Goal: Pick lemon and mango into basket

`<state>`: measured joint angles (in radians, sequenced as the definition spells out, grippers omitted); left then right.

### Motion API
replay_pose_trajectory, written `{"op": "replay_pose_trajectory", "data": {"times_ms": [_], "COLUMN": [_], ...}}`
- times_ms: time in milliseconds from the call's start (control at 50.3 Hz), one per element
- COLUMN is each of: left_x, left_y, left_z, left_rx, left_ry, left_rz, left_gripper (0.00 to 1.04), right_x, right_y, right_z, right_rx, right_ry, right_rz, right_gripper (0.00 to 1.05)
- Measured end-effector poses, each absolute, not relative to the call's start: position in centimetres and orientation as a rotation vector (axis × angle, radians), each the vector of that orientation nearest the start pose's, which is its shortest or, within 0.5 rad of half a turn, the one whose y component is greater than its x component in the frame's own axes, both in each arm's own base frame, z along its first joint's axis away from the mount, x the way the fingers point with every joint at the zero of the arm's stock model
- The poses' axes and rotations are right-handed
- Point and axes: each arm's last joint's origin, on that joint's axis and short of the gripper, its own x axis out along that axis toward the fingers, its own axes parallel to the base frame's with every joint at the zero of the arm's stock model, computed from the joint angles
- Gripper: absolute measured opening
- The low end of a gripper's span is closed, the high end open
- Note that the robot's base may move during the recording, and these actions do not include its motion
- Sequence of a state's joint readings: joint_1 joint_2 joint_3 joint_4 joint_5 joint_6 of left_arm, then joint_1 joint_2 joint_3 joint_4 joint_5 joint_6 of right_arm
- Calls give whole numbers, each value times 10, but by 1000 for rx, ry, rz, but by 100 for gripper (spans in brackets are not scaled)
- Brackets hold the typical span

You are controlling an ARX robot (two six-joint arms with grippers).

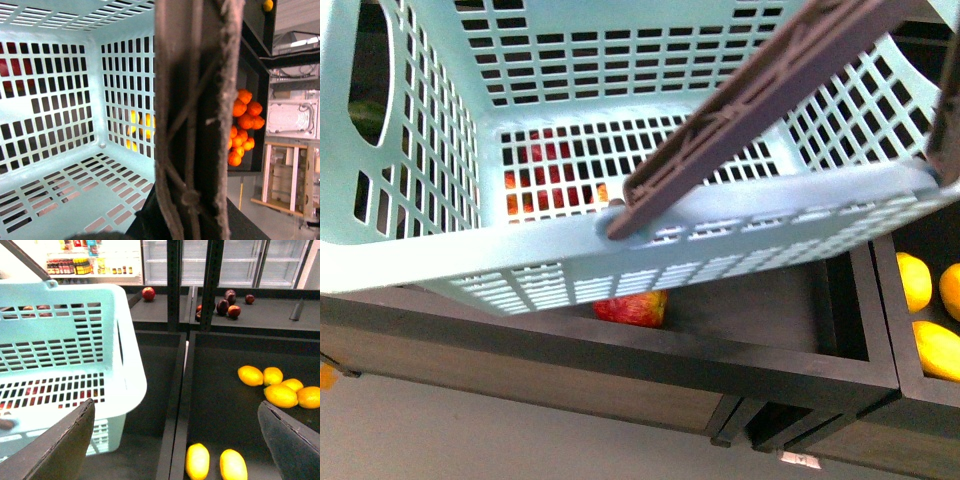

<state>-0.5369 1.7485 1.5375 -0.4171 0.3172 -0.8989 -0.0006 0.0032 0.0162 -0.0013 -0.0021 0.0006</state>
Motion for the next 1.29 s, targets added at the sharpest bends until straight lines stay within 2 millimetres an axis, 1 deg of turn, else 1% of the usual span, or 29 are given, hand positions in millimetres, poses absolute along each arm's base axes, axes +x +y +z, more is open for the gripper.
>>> {"op": "replay_pose_trajectory", "data": {"times_ms": [139,537,577,597,637,657,696,716,796,855,875,975,995,1015,1035,1094,1114,1154,1194,1253,1293], "left_x": [331,332,332,332,332,332,331,331,331,332,332,332,332,331,331,332,332,332,332,332,332], "left_y": [-222,-222,-222,-221,-222,-222,-222,-222,-222,-222,-222,-222,-222,-222,-222,-222,-222,-222,-222,-222,-222], "left_z": [313,314,314,314,314,314,314,314,314,314,314,314,314,314,314,314,314,314,314,314,314], "left_rx": [-735,-728,-728,-729,-729,-728,-726,-727,-730,-725,-725,-725,-725,-725,-725,-726,-726,-726,-725,-726,-726], "left_ry": [976,959,959,958,959,959,959,960,961,956,956,956,956,957,957,958,958,958,958,958,958], "left_rz": [-513,-511,-511,-510,-510,-513,-517,-518,-517,-513,-513,-513,-513,-514,-514,-516,-516,-515,-516,-516,-516], "left_gripper": [5,5,5,5,5,5,5,5,5,5,5,5,5,5,5,5,5,5,5,5,5], "right_x": [97,97,98,99,103,107,113,118,132,150,153,187,191,203,210,238,240,250,262,272,283], "right_y": [0,0,-1,-4,-9,-14,-24,-32,-58,-82,-85,-109,-112,-119,-123,-137,-138,-143,-148,-153,-156], "right_z": [169,168,168,168,168,168,168,170,175,174,174,163,161,155,150,125,119,110,96,81,64], "right_rx": [1,6,100,164,265,319,361,379,381,326,316,192,178,139,121,31,31,-22,-76,-100,-110], "right_ry": [-12,-1,161,280,394,429,439,432,394,371,371,385,389,402,413,489,507,519,546,591,662], "right_rz": [2,3,17,3,-20,-44,-82,-113,-219,-286,-289,-280,-279,-271,-266,-216,-211,-202,-192,-175,-147], "right_gripper": [96,96,96,96,96,96,96,96,96,96,96,96,96,96,96,96,96,96,96,96,96]}}
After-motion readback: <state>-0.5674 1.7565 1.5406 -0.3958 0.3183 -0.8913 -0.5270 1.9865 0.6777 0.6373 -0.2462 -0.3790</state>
